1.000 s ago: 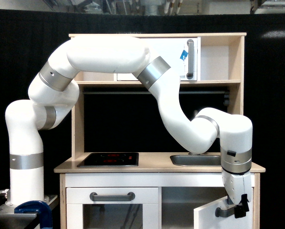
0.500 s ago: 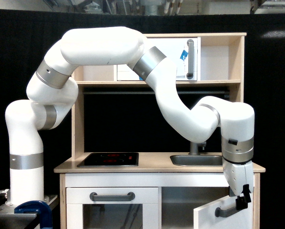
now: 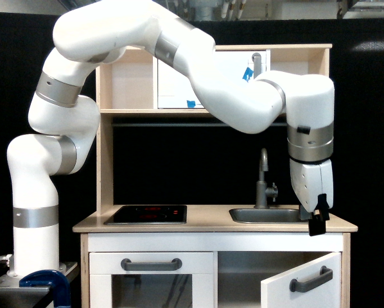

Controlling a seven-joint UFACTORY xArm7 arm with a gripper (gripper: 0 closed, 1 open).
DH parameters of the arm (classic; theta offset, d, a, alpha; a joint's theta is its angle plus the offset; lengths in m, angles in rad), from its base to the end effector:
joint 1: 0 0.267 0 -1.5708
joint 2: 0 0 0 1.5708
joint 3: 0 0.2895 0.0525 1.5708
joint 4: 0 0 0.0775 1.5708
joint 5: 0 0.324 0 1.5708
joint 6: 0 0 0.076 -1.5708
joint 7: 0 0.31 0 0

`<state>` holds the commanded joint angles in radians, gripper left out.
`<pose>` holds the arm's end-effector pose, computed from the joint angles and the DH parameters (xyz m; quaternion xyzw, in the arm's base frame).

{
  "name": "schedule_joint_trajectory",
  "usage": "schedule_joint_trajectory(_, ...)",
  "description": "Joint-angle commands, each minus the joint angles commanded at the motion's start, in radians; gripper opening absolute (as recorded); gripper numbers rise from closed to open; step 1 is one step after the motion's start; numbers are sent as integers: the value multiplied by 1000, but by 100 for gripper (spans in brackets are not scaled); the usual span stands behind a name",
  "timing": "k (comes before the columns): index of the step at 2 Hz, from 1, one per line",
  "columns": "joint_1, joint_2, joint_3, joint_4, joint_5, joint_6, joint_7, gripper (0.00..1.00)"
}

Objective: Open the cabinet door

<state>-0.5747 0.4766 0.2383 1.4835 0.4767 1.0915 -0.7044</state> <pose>0.5691 -0.0799 0.1191 -0.9640 -0.0506 -0.0951 0.2432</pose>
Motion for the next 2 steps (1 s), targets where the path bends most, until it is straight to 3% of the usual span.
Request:
schedule_joint_trajectory(1, -96, -122, -42, -30, 5, 146, -75, 100)
schedule_joint_trajectory(2, -103, -113, -57, -37, 7, 142, -102, 100)
